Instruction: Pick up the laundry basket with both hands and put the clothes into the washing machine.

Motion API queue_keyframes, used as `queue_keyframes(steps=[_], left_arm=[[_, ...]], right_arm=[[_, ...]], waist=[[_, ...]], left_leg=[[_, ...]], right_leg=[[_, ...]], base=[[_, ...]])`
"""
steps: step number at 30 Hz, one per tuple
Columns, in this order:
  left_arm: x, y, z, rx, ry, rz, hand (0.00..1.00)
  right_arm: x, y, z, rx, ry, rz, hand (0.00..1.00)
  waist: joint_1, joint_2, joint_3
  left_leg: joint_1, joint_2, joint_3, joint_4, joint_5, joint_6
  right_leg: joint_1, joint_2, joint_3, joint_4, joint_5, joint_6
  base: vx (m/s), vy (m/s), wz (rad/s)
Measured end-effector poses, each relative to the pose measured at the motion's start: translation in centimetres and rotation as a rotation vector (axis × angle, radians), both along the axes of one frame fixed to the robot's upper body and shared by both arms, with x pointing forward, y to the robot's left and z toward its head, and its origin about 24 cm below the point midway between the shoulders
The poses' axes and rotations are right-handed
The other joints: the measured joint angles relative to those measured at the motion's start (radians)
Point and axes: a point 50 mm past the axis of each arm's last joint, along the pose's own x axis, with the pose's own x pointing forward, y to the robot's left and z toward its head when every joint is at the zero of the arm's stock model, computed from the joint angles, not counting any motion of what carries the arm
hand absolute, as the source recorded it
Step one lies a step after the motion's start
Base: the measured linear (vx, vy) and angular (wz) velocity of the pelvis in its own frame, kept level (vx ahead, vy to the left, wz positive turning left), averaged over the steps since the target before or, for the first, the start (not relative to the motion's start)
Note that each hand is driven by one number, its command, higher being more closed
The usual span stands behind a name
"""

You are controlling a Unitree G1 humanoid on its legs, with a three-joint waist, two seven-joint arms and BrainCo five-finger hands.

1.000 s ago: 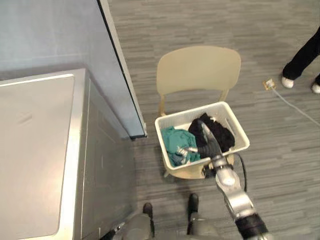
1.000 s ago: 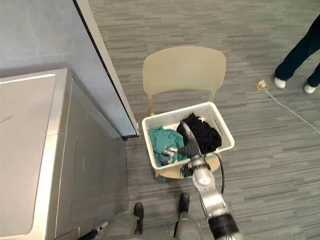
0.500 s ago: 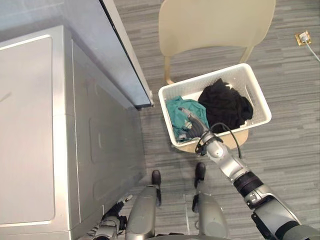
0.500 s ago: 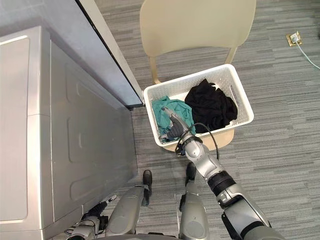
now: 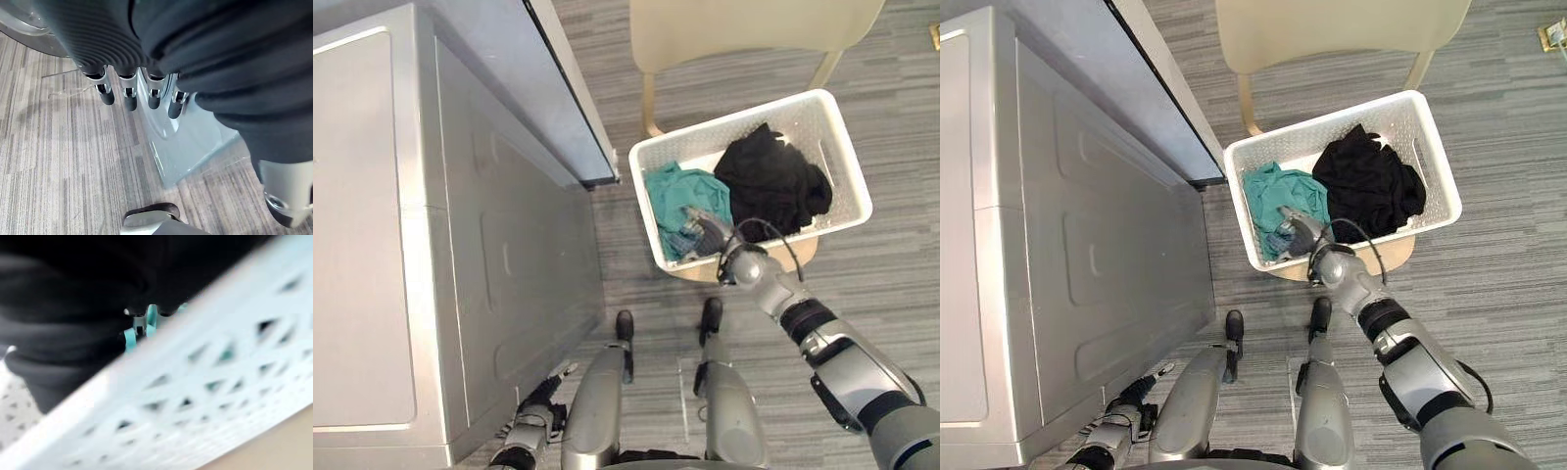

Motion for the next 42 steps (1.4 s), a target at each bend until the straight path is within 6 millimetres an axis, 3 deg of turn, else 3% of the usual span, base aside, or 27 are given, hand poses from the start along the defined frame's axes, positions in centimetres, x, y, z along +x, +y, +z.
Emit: queue_keyframes(steps=[3, 10, 22, 36, 40, 42], left_arm=[[0.2, 0.0, 0.1, -0.003, -0.005, 0.005, 0.00], [-0.1, 0.1, 0.0, 0.007, 0.010, 0.016, 0.00], [0.0, 0.3, 0.1, 0.019, -0.003, 0.030, 0.00], [0.8, 0.2, 0.7, 0.019, -0.049, 0.028, 0.00], [1.4, 0.1, 1.0, 0.018, -0.070, 0.023, 0.00], [1.9, -0.1, 1.2, 0.014, -0.085, 0.016, 0.00]], right_arm=[[0.2, -0.3, 1.7, 0.054, -0.071, -0.027, 0.00], [-0.8, 1.3, 4.9, 0.120, -0.238, 0.050, 0.00], [-1.1, 2.0, 5.9, 0.131, -0.293, 0.074, 0.00], [2.0, 0.8, 7.7, 0.054, -0.265, -0.031, 0.00], [2.5, -0.1, 7.2, 0.015, -0.230, -0.075, 0.00], [2.7, -0.4, 6.5, -0.026, -0.198, -0.088, 0.00]], waist=[[-0.001, 0.000, 0.011], [-0.002, -0.001, 0.012], [-0.003, -0.015, 0.020], [0.001, -0.017, 0.021], [0.004, -0.017, 0.021], [0.021, -0.016, 0.021]], left_leg=[[0.000, -0.001, 0.004, -0.007, 0.002, 0.001], [-0.001, 0.001, 0.014, -0.023, 0.004, 0.001], [-0.015, 0.002, 0.037, -0.024, 0.004, 0.001], [-0.074, 0.001, 0.019, -0.033, 0.019, 0.000], [-0.087, 0.000, -0.001, -0.032, 0.025, 0.000], [-0.093, 0.001, -0.002, -0.032, 0.027, 0.000]], right_leg=[[-0.005, 0.000, 0.002, -0.002, 0.001, -0.002], [-0.011, 0.003, 0.009, -0.019, 0.006, -0.008], [-0.039, 0.003, 0.029, -0.019, 0.013, -0.017], [-0.094, 0.006, 0.014, -0.019, 0.029, -0.036], [-0.097, 0.006, -0.001, -0.019, 0.034, -0.037], [-0.105, 0.007, -0.001, -0.019, 0.045, -0.041]], base=[[0.00, 0.000, 0.00], [0.01, -0.007, -0.04], [0.00, -0.001, -0.05], [0.00, -0.002, 0.02], [0.00, -0.009, 0.11], [0.00, 0.000, 0.00]])
